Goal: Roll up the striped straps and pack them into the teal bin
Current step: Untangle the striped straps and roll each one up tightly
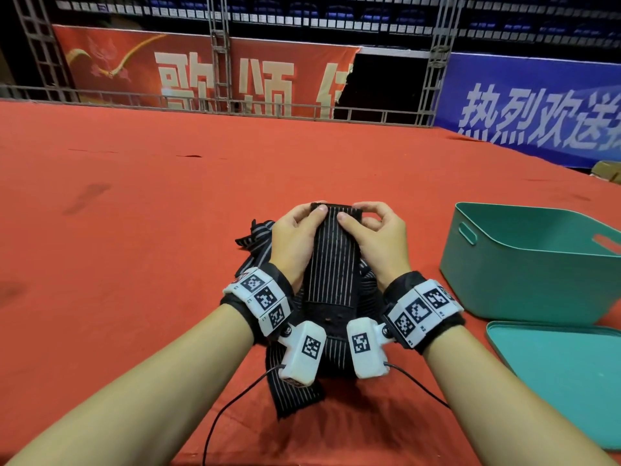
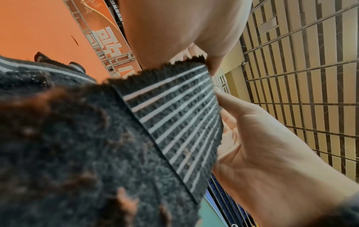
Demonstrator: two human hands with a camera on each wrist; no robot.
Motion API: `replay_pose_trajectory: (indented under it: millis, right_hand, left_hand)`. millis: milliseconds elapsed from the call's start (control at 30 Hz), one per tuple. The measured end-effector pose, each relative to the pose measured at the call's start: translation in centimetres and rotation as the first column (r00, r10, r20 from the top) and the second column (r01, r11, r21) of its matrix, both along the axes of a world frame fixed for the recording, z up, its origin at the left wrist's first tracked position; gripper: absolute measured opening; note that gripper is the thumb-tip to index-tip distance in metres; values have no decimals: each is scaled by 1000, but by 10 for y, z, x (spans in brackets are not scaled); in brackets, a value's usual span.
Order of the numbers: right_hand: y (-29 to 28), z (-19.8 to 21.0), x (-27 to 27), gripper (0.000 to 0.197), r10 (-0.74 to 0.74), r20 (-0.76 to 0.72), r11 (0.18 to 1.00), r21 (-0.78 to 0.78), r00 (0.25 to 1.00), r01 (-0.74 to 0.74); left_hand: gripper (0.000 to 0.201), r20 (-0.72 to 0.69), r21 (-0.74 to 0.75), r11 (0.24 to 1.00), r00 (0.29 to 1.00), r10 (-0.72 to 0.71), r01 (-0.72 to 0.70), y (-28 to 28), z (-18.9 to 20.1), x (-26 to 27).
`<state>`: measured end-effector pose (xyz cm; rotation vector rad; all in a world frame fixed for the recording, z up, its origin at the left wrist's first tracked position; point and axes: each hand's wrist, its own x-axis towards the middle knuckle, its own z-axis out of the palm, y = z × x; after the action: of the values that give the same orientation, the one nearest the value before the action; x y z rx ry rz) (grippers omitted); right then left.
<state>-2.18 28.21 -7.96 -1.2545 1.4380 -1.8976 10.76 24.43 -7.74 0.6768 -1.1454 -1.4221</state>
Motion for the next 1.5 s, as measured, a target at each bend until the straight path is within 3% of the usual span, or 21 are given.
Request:
replay_pose_trajectory:
  millis: [133,267,467,633,867,1000,1100,1200,1267,1367,1500]
  right_hand:
    - [-3,2,-6,36,-33,-51,994,106,998,38]
    - [0,10,-14,21,9,-167,996,90,986,6]
    - [6,6,-8,19,151,80,988,16,985,-153]
    - [8,1,-4,22,133,154,991,-4,979,-134]
    - [14,-1,-11,24,308,34,950,42,951,-309]
    - [16,-1,-8,26,284,24,958,28,958,-285]
    - [16,-2,-6,29,254,10,967,35,967,-254]
    - [14,-5,-7,27,244,6,969,41,970,-244]
    - [14,-7,-7,28,248,23,968,41,968,-249]
    - [13,-10,-7,32,281,57,957,49,958,-284]
    - [12,-14,-8,28,409,269,901,36,872,-433]
  left_hand:
    - [17,17,-62,997,998,54,-53,-1,0,-1]
    - [14,52,-107,993,997,63,-57,-4,1,0]
    - [12,78,-147,987,994,72,-60,-6,-3,2]
    - [15,158,-130,985,983,-95,116,-6,-2,10]
    - [14,242,-215,971,969,-49,103,-10,-7,17]
    - [14,263,-160,978,961,-87,132,-4,-10,11]
    - [11,203,-83,986,971,-128,147,2,-8,10]
    - [48,202,-54,983,966,-164,178,1,-5,12]
    - [35,307,-165,980,950,-53,108,-4,-7,13]
    - [7,317,-219,973,949,-3,76,-10,-13,14]
    - [10,327,-255,965,944,30,58,-11,-21,17]
